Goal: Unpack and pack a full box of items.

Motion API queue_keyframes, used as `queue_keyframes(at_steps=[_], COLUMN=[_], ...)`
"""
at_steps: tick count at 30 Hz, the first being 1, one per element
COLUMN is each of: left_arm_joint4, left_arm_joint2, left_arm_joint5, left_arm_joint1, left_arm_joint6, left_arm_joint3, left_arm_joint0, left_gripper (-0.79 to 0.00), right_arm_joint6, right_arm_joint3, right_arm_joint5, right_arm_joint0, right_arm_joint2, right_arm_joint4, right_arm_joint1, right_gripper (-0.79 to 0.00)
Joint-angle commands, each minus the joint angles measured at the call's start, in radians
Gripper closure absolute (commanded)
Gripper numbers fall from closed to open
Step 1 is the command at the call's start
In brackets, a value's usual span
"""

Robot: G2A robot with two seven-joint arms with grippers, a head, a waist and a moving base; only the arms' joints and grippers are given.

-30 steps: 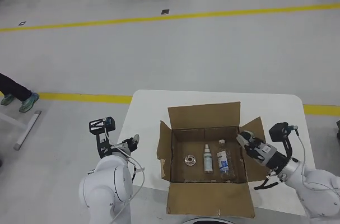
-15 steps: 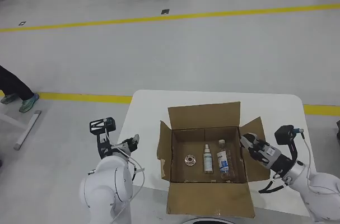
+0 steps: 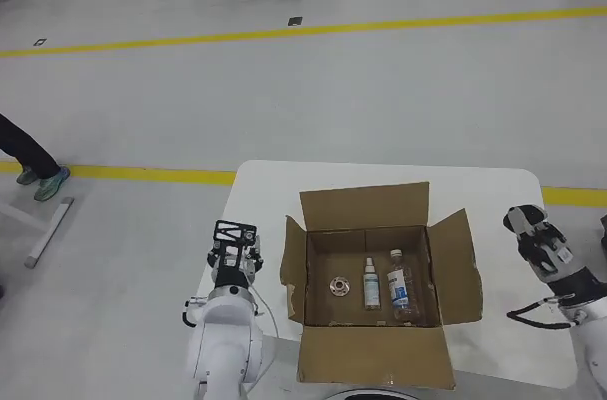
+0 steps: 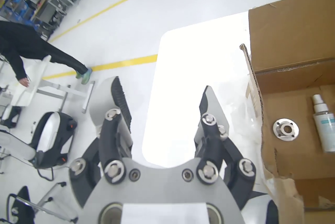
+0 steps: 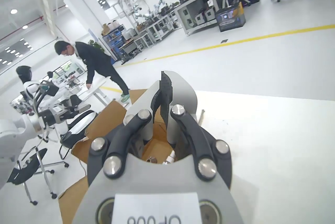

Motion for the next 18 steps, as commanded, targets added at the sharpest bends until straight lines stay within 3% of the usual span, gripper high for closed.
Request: queue_keyframes(at_steps=[1, 7, 10, 14, 18], left_arm_joint4=[0.025, 0.044, 0.046, 0.046, 0.046], left_arm_joint2=[-0.012, -0.061, -0.07, -0.07, -0.07], left_arm_joint5=[-0.043, -0.133, -0.133, -0.133, -0.133], left_arm_joint1=[0.007, 0.022, 0.024, 0.024, 0.024], left_arm_joint6=[0.055, 0.129, 0.137, 0.137, 0.137], left_arm_joint3=[0.009, 0.0, 0.002, 0.002, 0.002], left_arm_joint0=[0.019, 0.072, 0.078, 0.078, 0.078], left_gripper=[0.0, 0.0, 0.0, 0.0, 0.0], right_arm_joint6=[-0.015, -0.027, -0.021, -0.036, -0.033], right_arm_joint3=[0.012, 0.064, 0.104, 0.156, 0.219], right_arm_joint5=[0.023, 0.068, 0.095, 0.153, 0.135], right_arm_joint0=[-0.009, -0.015, 0.001, 0.027, 0.061], right_arm_joint2=[0.014, 0.028, 0.006, -0.045, -0.116], right_arm_joint4=[-0.007, 0.006, 0.004, -0.123, -0.103], right_arm_joint1=[-0.001, -0.004, -0.005, -0.008, -0.013], right_gripper=[0.0, 0.0, 0.0, 0.0, 0.0])
